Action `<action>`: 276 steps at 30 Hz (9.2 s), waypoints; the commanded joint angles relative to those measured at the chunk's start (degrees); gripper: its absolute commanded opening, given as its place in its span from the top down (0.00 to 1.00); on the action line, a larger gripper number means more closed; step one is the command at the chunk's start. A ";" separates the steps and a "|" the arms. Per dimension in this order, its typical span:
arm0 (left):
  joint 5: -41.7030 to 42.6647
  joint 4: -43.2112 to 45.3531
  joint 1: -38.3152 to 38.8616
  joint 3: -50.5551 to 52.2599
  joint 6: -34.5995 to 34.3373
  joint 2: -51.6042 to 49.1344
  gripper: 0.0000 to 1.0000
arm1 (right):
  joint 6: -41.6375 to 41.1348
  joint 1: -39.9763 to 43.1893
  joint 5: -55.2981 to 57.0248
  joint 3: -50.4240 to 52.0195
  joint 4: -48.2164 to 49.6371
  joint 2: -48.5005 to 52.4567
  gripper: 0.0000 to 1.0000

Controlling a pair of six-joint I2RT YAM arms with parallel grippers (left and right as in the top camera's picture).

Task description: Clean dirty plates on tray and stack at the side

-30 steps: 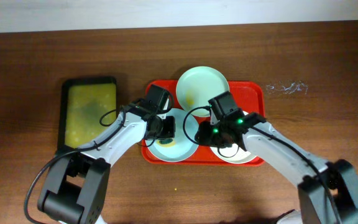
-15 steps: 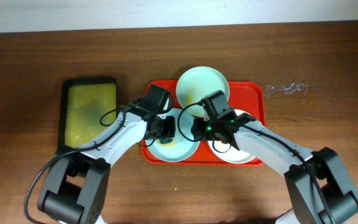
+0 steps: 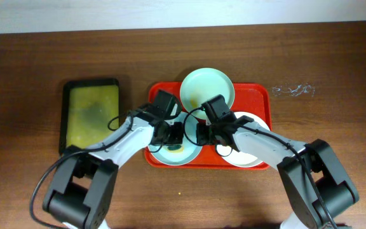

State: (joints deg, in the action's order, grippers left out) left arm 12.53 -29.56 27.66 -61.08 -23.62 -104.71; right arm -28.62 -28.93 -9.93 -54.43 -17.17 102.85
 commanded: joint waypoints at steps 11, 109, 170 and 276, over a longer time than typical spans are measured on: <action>-28.44 -0.70 0.35 1.20 -1.18 2.97 1.00 | 0.11 -0.26 -0.15 0.00 -0.13 1.01 0.95; -19.98 -6.97 -24.24 6.82 -2.47 21.24 1.00 | 82.18 -29.16 92.94 -24.57 7.39 -9.70 0.96; -17.79 -6.08 -24.02 6.82 -2.49 21.16 1.00 | 4.15 17.70 9.33 -25.27 -13.35 13.70 0.24; -28.33 18.34 -4.76 6.69 0.15 2.78 1.00 | 5.88 2.71 0.07 -25.24 -27.43 15.61 0.96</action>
State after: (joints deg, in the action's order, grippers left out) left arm -8.29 -11.14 23.40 -54.17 -24.73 -103.68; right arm -22.55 -26.33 -11.29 -80.36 -44.49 117.60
